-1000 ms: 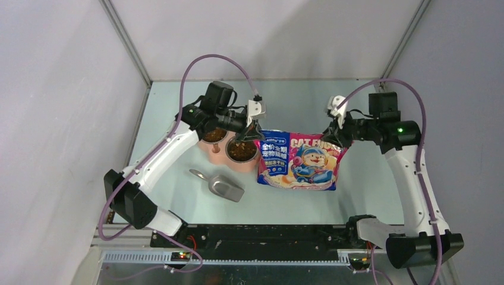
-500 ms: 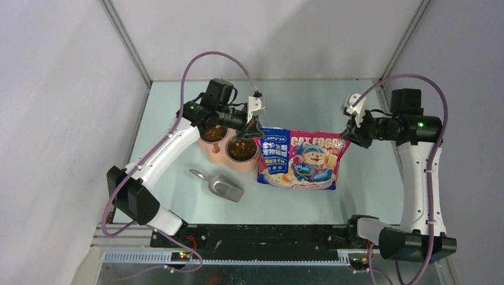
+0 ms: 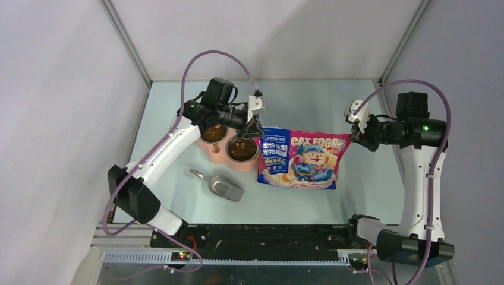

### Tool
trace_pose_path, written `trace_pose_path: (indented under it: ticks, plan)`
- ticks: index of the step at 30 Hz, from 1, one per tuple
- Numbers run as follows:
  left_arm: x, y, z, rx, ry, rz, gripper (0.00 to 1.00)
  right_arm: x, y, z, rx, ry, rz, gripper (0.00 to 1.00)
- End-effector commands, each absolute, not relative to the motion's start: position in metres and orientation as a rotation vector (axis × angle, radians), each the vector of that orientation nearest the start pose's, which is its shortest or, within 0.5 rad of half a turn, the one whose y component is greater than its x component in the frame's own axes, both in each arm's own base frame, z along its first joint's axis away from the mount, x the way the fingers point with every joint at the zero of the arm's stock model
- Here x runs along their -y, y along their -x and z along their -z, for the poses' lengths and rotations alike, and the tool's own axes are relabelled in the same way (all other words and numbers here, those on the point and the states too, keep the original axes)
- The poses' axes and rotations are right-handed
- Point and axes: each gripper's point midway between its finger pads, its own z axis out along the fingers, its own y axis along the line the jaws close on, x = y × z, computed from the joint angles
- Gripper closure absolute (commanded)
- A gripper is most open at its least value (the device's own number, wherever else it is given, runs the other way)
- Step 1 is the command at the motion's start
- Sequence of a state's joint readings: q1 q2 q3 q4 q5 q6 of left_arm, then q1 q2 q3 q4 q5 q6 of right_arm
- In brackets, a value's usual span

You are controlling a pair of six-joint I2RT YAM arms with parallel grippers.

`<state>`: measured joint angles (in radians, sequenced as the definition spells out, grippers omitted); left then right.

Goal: Serve the pet food

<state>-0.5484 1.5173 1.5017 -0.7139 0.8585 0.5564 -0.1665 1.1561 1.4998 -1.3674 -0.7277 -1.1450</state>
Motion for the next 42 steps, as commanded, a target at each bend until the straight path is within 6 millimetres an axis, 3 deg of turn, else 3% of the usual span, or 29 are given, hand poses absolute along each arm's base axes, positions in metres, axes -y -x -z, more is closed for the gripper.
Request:
trace_pose_path:
  ticks: [1, 3, 5, 6, 8, 10, 12, 15, 17, 21, 22, 31, 33, 34, 36, 39, 42]
  plan:
    - [0.287, -0.282, -0.293, -1.574, -1.433, 0.877, 1.00, -0.033, -0.248, -0.301, -1.846, 1.321, -0.144, 1.00]
    - [0.288, -0.281, -0.295, -1.569, -1.432, 0.880, 1.00, -0.037, -0.250, -0.304, -1.836, 1.309, -0.163, 1.00]
    - [0.289, -0.280, -0.296, -1.563, -1.429, 0.889, 0.97, -0.043, -0.248, -0.308, -1.809, 1.319, -0.180, 0.86]
    - [0.291, -0.279, -0.298, -1.557, -1.423, 0.894, 0.90, -0.050, -0.247, -0.308, -1.790, 1.336, -0.196, 0.69]
    - [0.296, -0.274, -0.302, -1.536, -1.427, 0.912, 0.72, -0.064, -0.243, -0.306, -1.742, 1.378, -0.221, 0.57]
    - [0.305, -0.261, -0.309, -1.477, -1.469, 0.937, 0.62, -0.078, -0.243, -0.302, -1.719, 1.392, -0.237, 0.54]
    - [0.319, -0.253, -0.316, -1.429, -1.501, 0.923, 0.59, -0.097, -0.248, -0.299, -1.675, 1.436, -0.237, 0.53]
    - [0.343, -0.259, -0.320, -1.430, -1.484, 0.849, 0.57, -0.120, -0.250, -0.293, -1.666, 1.463, -0.305, 0.57]
    - [0.357, -0.267, -0.317, -1.441, -1.477, 0.814, 0.55, -0.129, -0.255, -0.290, -1.680, 1.456, -0.333, 0.65]
    - [0.380, -0.276, -0.314, -1.446, -1.487, 0.802, 0.53, -0.135, -0.262, -0.288, -1.695, 1.435, -0.351, 0.96]
    - [0.384, -0.276, -0.320, -1.429, -1.486, 0.811, 0.53, -0.136, -0.263, -0.289, -1.692, 1.431, -0.358, 0.99]
    - [0.416, -0.254, -0.303, -1.396, -1.580, 0.949, 0.61, -0.142, -0.261, -0.293, -1.684, 1.406, -0.402, 1.00]
    - [0.417, -0.252, -0.297, -1.403, -1.593, 0.953, 0.77, -0.143, -0.261, -0.294, -1.680, 1.402, -0.408, 1.00]
    - [0.416, -0.251, -0.294, -1.403, -1.607, 0.951, 0.92, -0.143, -0.261, -0.293, -1.680, 1.402, -0.408, 1.00]
    - [0.412, -0.249, -0.291, -1.400, -1.630, 0.938, 0.99, -0.142, -0.262, -0.292, -1.684, 1.402, -0.410, 1.00]
    - [0.402, -0.249, -0.287, -1.420, -1.647, 0.888, 0.99, -0.139, -0.262, -0.290, -1.691, 1.405, -0.413, 1.00]
    - [0.385, -0.249, -0.285, -1.501, -1.629, 0.823, 0.72, -0.137, -0.261, -0.291, -1.686, 1.402, -0.412, 1.00]
